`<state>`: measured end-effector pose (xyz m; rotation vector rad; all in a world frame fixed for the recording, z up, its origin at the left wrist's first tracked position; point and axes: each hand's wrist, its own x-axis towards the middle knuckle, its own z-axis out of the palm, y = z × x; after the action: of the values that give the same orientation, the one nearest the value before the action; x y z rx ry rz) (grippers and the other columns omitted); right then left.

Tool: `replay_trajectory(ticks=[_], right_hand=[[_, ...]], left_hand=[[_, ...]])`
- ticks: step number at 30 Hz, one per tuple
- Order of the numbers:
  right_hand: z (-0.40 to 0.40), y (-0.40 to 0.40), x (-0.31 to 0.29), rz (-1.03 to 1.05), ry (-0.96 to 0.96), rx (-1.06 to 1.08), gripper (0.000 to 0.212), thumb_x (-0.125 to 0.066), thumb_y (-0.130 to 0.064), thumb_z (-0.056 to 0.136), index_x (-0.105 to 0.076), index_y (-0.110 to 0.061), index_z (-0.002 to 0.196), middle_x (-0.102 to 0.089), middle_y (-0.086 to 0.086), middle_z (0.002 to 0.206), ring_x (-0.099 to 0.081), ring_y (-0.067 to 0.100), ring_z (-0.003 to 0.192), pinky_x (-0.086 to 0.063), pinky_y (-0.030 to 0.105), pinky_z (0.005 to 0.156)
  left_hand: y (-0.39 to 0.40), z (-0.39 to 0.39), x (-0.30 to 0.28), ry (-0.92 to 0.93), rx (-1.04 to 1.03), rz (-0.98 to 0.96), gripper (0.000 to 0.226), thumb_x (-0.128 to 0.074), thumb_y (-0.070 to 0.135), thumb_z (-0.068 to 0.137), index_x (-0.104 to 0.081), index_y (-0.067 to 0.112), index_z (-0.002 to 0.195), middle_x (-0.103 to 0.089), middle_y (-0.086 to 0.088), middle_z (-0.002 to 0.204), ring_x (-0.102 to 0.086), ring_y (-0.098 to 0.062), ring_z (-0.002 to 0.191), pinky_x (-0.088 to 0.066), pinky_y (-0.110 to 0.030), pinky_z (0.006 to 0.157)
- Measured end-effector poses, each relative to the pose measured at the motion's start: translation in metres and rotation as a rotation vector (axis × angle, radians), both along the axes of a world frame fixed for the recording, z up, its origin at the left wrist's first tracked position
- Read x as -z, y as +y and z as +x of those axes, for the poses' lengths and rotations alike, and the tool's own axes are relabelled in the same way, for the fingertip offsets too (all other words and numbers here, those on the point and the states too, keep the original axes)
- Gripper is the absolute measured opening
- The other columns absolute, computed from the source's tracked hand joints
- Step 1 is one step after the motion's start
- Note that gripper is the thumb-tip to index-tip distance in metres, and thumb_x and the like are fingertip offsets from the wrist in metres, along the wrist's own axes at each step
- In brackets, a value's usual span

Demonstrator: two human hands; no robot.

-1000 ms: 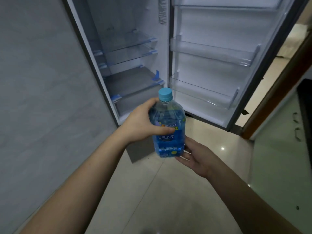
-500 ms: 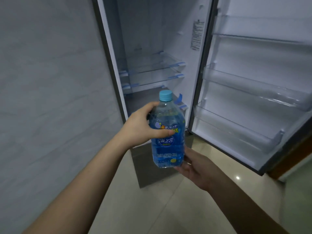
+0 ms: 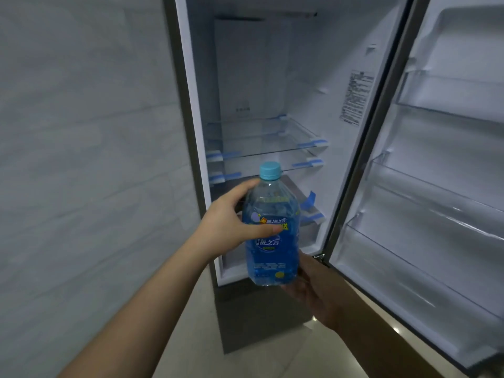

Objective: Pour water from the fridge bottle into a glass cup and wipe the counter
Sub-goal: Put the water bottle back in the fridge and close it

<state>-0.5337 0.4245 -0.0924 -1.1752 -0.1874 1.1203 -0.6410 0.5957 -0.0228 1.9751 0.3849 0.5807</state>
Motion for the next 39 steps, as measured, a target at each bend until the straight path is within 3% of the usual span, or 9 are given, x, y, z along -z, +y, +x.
replay_trajectory(ticks=[6,11,19,25,34,39], right_hand=[[0.065,0.041,0.009,0.005,0.093,-0.060,0.032,-0.060,-0.027,0.094,-0.063,-0.010,0.121,-0.071,0.012,0.114,-0.068,0.029,0.105,-0.051,0.044,0.097],[0.125,0.069,-0.006,0.038,0.010,-0.175,0.029,-0.056,-0.033,0.096,-0.064,-0.016,0.119,-0.071,0.006,0.116,-0.067,0.024,0.108,-0.043,0.045,0.105],[0.204,0.117,-0.035,0.134,-0.081,-0.295,0.030,-0.051,-0.033,0.098,-0.061,-0.019,0.122,-0.072,0.006,0.114,-0.069,0.022,0.105,-0.051,0.038,0.094],[0.242,0.160,-0.051,0.162,-0.105,-0.275,0.028,-0.053,-0.034,0.097,-0.062,-0.018,0.118,-0.073,0.006,0.110,-0.070,0.022,0.102,-0.053,0.037,0.090],[0.284,0.228,-0.075,0.229,-0.312,-0.284,0.033,-0.048,-0.039,0.099,-0.060,-0.021,0.124,-0.073,-0.001,0.112,-0.068,0.012,0.104,-0.053,0.025,0.086],[0.306,0.260,-0.082,0.242,-0.475,-0.332,0.028,-0.051,-0.036,0.098,-0.059,-0.027,0.124,-0.073,-0.008,0.110,-0.067,0.005,0.104,-0.051,0.019,0.082]], left_hand=[[0.026,0.052,-0.005,0.011,-0.057,0.042,0.077,-0.090,0.028,0.063,-0.054,0.037,0.131,-0.067,0.017,0.114,-0.065,-0.001,0.105,-0.056,-0.025,0.085],[0.039,0.100,-0.024,-0.020,-0.138,0.026,0.075,-0.090,0.017,0.065,-0.056,0.031,0.130,-0.069,0.017,0.110,-0.066,0.002,0.100,-0.053,-0.014,0.077],[0.070,0.162,-0.065,-0.050,-0.261,0.080,0.070,-0.090,0.018,0.065,-0.058,0.034,0.126,-0.071,0.017,0.108,-0.067,0.001,0.099,-0.054,-0.017,0.080],[0.100,0.198,-0.079,-0.104,-0.350,0.070,0.069,-0.091,0.019,0.065,-0.059,0.029,0.126,-0.072,0.012,0.109,-0.069,-0.006,0.100,-0.057,-0.035,0.089],[0.174,0.247,-0.085,-0.193,-0.471,0.041,0.079,-0.094,0.039,0.052,-0.055,0.029,0.119,-0.070,0.010,0.109,-0.070,-0.006,0.095,-0.057,-0.039,0.089],[0.217,0.268,-0.088,-0.202,-0.481,0.077,0.076,-0.094,0.050,0.043,-0.055,0.041,0.108,-0.070,0.010,0.109,-0.068,-0.007,0.099,-0.056,-0.041,0.091]])
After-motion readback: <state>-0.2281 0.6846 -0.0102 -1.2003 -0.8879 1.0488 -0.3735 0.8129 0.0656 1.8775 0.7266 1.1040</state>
